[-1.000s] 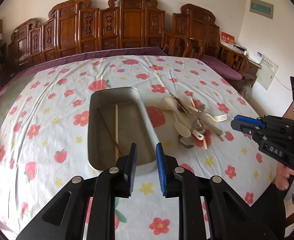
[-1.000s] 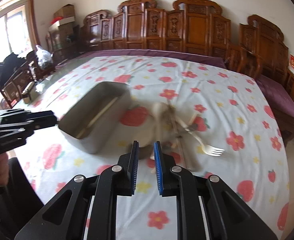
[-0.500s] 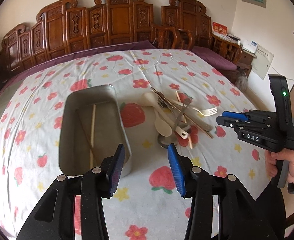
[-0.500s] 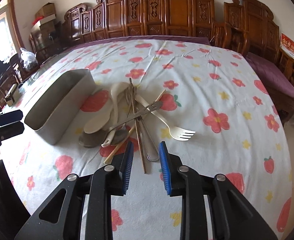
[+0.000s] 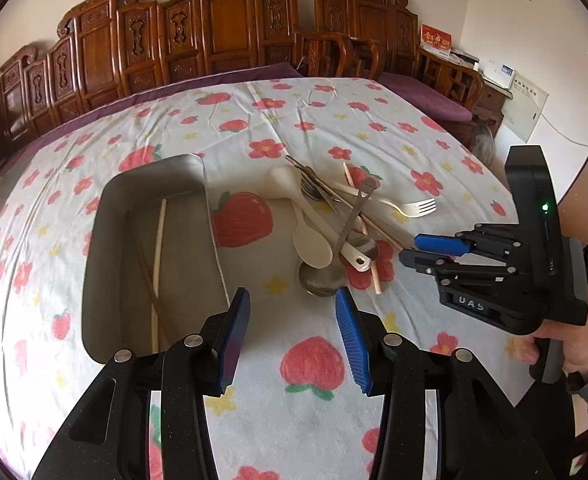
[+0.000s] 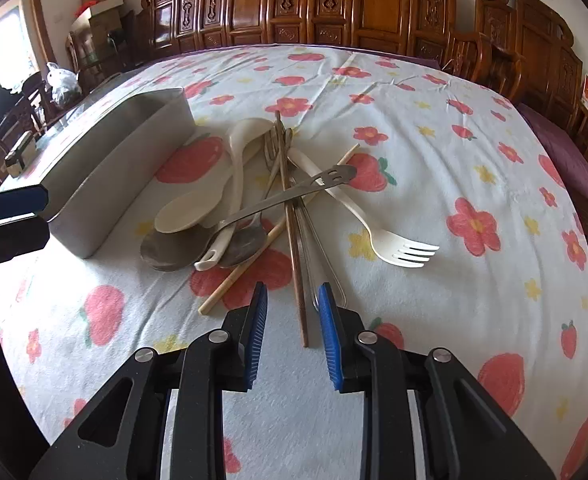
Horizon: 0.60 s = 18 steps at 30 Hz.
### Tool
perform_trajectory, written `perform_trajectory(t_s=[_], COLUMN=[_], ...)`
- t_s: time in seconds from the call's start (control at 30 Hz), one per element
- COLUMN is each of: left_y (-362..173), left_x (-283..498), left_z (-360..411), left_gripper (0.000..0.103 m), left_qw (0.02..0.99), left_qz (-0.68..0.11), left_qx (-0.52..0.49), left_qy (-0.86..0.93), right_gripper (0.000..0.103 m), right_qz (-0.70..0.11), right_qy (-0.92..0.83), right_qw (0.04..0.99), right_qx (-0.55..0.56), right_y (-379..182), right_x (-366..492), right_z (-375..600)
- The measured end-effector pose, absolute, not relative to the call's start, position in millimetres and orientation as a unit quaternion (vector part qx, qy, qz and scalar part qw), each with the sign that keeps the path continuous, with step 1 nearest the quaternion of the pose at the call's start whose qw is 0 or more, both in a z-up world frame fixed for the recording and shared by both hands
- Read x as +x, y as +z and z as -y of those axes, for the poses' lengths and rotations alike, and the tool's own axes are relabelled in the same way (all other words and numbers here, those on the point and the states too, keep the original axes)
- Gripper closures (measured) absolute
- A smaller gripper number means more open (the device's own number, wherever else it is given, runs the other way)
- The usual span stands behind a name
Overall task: Organize utensils
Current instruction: 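Withdraw the left gripper while the right gripper grasps a chopstick from the pile, then lift the chopstick with the right gripper while the left gripper grasps a white plastic spoon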
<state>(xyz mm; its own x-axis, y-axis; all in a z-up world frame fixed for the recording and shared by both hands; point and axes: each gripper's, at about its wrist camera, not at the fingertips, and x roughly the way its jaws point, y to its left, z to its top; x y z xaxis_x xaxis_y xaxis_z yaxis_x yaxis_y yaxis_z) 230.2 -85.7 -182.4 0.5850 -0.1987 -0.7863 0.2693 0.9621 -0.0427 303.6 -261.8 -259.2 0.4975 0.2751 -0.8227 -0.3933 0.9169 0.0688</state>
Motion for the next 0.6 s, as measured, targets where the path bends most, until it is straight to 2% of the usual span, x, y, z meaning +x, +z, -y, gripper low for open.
perform_trajectory(t_s=[0.33,0.4,0.6], left_y=[-192.4,-193.3,-194.2], left_x=[233.8,234.6,235.6], left_z=[91.4,91.9,92.4], left_gripper=[0.061,0.061,0.061], left_qw=[0.883,0.883,0.882], left_qz=[-0.449,-0.450,-0.452], left_qx=[0.047,0.048,0.048], left_qy=[-0.128,-0.126,-0.125], right_gripper=[0.087,0.092,0.093], right_qz=[-0.458,-0.461,-0.462], right_qy=[0.195,0.193,0.194], right_qw=[0.863,0.862,0.859], right_qx=[-0.081,-0.084,-0.106], right_y=[-263.9,-263.4,-263.6], right_x=[323.1,327.9,330.3], right_z=[251.1,249.6,244.6])
